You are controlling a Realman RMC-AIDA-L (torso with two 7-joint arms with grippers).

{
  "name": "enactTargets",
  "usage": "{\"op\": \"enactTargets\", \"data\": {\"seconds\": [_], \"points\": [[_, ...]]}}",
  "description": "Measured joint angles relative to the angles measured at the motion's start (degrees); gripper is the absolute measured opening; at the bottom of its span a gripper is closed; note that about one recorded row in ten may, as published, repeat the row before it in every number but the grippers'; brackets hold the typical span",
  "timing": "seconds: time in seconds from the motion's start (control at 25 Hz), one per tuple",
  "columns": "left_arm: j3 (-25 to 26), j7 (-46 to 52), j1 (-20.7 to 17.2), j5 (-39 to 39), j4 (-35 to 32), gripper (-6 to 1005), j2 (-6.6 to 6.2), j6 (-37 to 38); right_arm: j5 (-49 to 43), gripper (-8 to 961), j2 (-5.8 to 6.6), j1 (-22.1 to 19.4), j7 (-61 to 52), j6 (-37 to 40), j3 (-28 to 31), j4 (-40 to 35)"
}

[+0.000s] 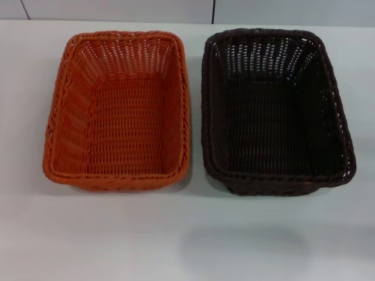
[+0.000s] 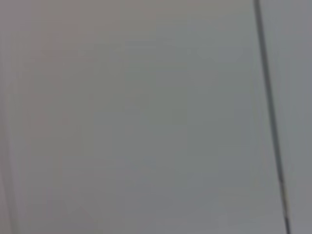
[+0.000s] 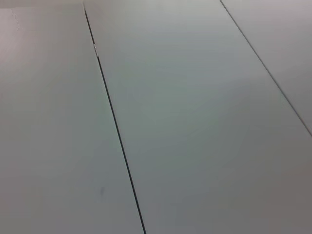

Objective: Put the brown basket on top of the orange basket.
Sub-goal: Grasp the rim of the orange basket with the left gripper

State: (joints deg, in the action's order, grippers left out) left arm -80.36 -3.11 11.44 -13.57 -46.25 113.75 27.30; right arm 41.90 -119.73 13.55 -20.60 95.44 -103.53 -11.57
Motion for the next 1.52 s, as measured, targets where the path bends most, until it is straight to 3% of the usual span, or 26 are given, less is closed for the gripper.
{"op": "enactTargets", "data": {"seconds": [0.08, 0.12, 0.24, 0.28, 0.32, 0.44, 0.48, 0.52, 0.6, 0.68, 1.12, 1.52], "points": [[0.41, 0.01, -0.31, 1.08, -8.30, 794, -0.65, -12.16, -0.01, 714, 0.01, -0.03, -0.06, -0.07, 0.00, 0.05], [0.41, 0.01, -0.31, 1.08, -8.30, 792, -0.65, -12.16, -0.01, 714, 0.01, -0.04, -0.07, -0.09, 0.00, 0.08], [0.60, 0.12, -0.59, 0.38, -18.58, 787, -1.31, -26.50, 0.00, 714, -0.03, -0.11, -0.07, -0.10, -0.01, 0.18], [0.27, -0.06, -0.75, -0.71, -24.56, 785, -2.01, -35.37, 0.08, 714, -0.05, -0.15, -0.08, -0.15, 0.00, 0.28], [0.27, -0.06, -0.75, -0.71, -24.56, 784, -2.01, -35.37, 0.08, 714, -0.05, -0.15, -0.08, -0.15, 0.00, 0.28], [0.68, -4.34, -0.31, -3.38, -32.61, 778, -2.05, -49.34, 0.17, 714, -0.07, -0.18, -0.09, -0.23, 0.00, 0.37], [2.94, -9.67, 0.64, -7.00, -37.29, 777, -1.05, -59.59, 0.21, 714, -0.07, -0.19, -0.10, -0.24, 0.00, 0.37], [2.94, -9.67, 0.64, -7.00, -37.29, 775, -1.05, -59.59, 0.21, 714, -0.07, -0.19, -0.10, -0.25, 0.00, 0.37], [6.42, -13.87, 1.62, -9.76, -40.67, 772, 0.92, -67.79, 0.21, 714, -0.07, -0.16, -0.11, -0.27, 0.01, 0.37], [11.33, -17.09, 3.34, -11.02, -45.21, 768, 4.25, -79.18, 0.19, 714, -0.07, -0.08, -0.12, -0.40, 0.00, 0.45], [9.61, -15.03, 4.27, -15.93, -48.22, 749, 4.47, -93.75, 0.17, 713, -0.06, -0.42, -0.15, -0.44, 0.00, 0.50], [7.36, -14.99, 4.19, -17.46, -46.27, 731, 4.54, -93.99, 0.17, 713, -0.01, -0.44, -0.15, -0.44, 0.00, 0.47]]}}
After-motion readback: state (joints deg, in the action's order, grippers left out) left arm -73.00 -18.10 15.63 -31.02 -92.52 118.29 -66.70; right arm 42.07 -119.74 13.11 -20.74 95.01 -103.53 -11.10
